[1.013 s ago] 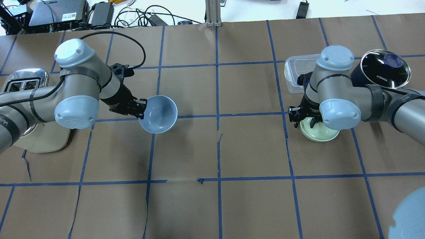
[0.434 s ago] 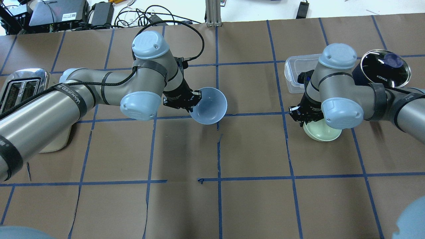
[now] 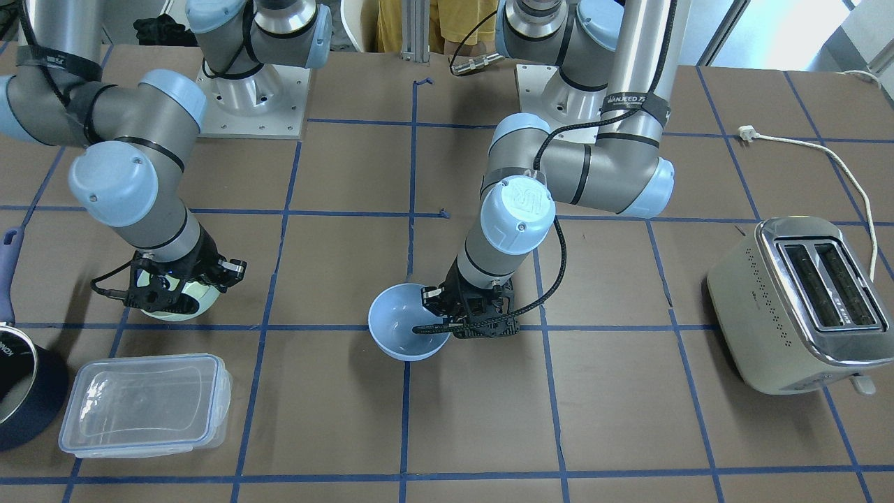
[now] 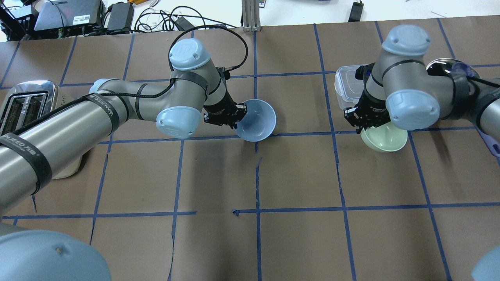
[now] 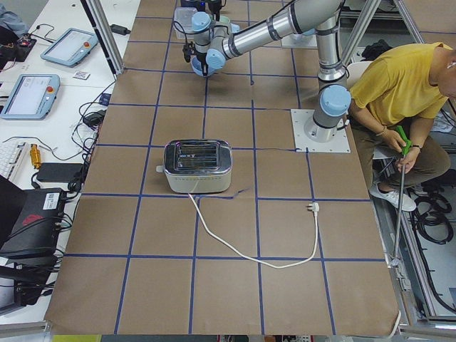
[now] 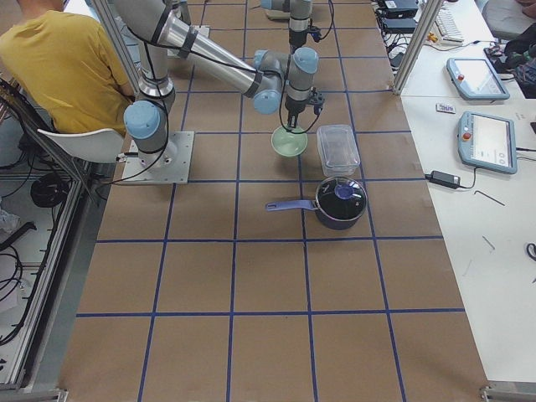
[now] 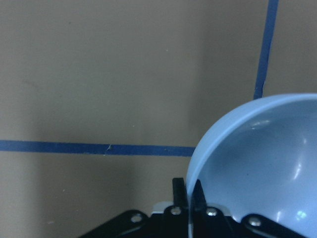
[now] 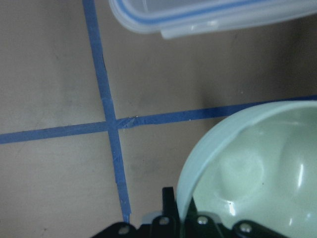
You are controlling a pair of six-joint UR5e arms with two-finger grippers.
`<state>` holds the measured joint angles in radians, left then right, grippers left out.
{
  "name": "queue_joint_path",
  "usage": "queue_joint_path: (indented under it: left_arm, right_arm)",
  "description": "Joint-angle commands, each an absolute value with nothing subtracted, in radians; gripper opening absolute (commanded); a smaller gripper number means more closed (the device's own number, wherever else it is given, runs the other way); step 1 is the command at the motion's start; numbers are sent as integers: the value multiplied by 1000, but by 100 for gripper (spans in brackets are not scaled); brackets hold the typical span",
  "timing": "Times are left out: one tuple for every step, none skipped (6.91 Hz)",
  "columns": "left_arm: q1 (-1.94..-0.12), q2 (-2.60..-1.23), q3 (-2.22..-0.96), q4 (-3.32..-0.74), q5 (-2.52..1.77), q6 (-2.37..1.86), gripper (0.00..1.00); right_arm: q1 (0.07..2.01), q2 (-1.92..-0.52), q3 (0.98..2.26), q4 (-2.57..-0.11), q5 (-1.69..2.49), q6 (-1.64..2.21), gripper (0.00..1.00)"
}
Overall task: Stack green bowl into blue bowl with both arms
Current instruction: 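Lift the light blue bowl with left gripper while right lifts green bowl, then set blue bowl mid-table, open left gripper while right carries green bowl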
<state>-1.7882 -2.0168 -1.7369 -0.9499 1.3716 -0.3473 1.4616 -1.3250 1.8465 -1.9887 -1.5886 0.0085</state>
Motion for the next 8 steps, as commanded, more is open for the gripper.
queue_joint_path:
  left_arm:
    - [-1790,-2042,-1729,-953,1324,-377,13]
    - [-1789,-2039,-1730,-956,1331,-374,29]
    - [-1789,-2033,-1726,-960,1371,-376,43]
    - [-1787,-2008,-1714,-969,1394,-376,55]
    - [-1783,-1991,-1688,-1032,1399,-373,58]
    - [-1778,-1949,-1645,-1116,1451,-348,63]
    - [-1761,-1903,-1584,-1241,1523,-231,68]
    - [-1697,-1860,-1530,-1384,1529,-84,69]
  right_arm:
    - [1465,-1316,1659,-1775,-1588,21,0]
    - [1466,-1318,1640,-1770,-1582,25,0]
    - [1483,-1318,1638,-1772,-1574,104,0]
    - [1518,-1310,1635,-1781,-1575,147,0]
    - [1538,-1305,1619,-1781,-1571,194,0]
    - [1577,-1277,1583,-1781,-1572,289,0]
    - [1638,-1231,1538,-1787,-1572,357,0]
    - [1688,-1182,1478,-1786,-1572,456,0]
